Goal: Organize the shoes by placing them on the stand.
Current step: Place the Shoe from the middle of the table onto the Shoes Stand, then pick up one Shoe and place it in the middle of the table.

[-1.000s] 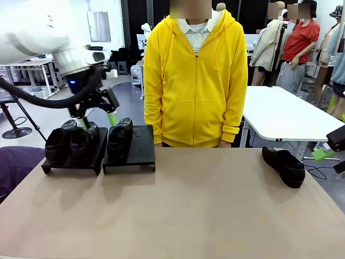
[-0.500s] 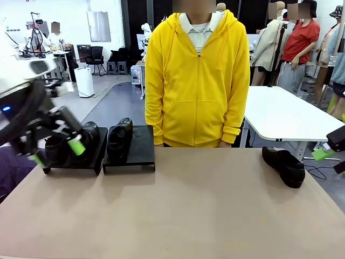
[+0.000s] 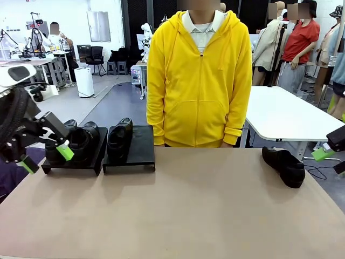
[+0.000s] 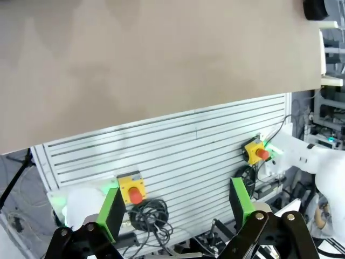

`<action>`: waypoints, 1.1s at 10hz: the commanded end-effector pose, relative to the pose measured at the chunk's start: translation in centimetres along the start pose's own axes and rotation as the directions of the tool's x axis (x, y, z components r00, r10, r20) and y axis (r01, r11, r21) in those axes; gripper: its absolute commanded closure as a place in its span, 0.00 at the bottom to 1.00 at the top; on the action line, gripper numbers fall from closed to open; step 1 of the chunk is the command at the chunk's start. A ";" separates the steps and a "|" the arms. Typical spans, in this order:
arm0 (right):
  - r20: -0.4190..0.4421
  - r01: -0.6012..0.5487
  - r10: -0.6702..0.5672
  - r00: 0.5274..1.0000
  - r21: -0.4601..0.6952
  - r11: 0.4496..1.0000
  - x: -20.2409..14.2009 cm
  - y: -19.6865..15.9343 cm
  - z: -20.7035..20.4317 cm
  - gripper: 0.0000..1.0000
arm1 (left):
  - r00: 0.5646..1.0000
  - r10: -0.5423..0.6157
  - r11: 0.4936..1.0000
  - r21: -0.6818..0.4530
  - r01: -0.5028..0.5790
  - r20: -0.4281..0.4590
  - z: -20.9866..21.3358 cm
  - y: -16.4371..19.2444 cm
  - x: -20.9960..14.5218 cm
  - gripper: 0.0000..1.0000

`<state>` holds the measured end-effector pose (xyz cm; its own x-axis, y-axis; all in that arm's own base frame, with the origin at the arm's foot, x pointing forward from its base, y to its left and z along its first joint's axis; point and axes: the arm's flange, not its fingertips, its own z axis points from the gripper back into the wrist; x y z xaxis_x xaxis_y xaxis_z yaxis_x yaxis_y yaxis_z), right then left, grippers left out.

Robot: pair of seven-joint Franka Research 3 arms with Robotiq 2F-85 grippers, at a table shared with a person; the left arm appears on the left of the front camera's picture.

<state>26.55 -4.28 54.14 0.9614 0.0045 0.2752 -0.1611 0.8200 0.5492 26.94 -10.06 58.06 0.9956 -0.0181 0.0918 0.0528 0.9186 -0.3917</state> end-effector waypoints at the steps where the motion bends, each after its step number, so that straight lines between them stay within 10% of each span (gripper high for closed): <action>1: -0.002 -0.022 0.022 1.000 -0.007 1.000 -0.1 -0.2 0.2 0.00 | 1.000 0.012 1.000 -0.013 -0.012 -0.012 0.4 -0.3 0.3 0.00; 8: 0.000 0.000 0.000 1.000 0.000 1.000 0.0 0.0 0.0 0.00 | 1.000 0.012 1.000 -0.013 -0.012 -0.012 0.4 -0.3 0.3 0.00; 11: -0.354 -0.142 -0.011 0.935 -0.403 0.904 13.1 -0.9 -8.8 0.00 | 1.000 0.012 1.000 -0.013 -0.012 -0.012 0.4 -0.3 0.3 0.00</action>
<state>33.55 0.40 50.63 0.9820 0.1564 0.1059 -0.1800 0.9448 0.2739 27.26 -10.21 58.29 0.9960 -0.0209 0.0872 0.0536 0.9186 -0.3915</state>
